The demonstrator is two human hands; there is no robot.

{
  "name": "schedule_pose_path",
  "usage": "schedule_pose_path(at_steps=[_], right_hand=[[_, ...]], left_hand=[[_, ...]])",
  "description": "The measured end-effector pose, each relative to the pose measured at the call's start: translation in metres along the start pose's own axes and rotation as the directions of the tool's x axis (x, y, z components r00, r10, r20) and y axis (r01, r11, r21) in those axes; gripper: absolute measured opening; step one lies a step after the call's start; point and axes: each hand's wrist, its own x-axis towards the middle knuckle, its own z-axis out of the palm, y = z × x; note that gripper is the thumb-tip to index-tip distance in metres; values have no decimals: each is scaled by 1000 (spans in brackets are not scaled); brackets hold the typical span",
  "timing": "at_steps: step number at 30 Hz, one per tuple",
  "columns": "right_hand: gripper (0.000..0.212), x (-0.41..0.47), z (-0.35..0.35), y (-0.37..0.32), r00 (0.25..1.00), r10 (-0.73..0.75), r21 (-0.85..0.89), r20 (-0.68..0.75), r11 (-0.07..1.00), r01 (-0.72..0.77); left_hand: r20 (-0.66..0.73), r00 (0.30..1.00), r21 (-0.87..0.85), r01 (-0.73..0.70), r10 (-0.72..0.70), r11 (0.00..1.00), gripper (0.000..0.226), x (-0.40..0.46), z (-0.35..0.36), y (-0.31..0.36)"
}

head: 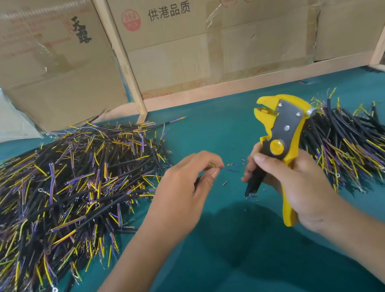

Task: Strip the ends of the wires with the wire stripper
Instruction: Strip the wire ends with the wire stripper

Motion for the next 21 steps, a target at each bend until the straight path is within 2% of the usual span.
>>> schedule_pose_path(at_steps=[3,6,8,11,21], right_hand=[[13,1,-2,-5,993,99,173,59,979,-108],[11,-2,1,-10,943,233,273,238,916,-295],[10,-5,4,-9,890,326,224,318,887,-404],[9,-7,7,-6,832,442,152,336,846,-511],[11,-9,4,-8,762,483,90,432,817,-569]], left_hand=[[-55,998,17,34,-33,999,13,2,0,-3],[-84,995,22,56,-54,998,15,2,-2,-4],[-111,991,25,71,-68,997,16,2,-2,-4],[-161,983,18,96,-92,995,18,3,-3,-4],[-259,966,101,50,-22,994,15,4,-7,5]])
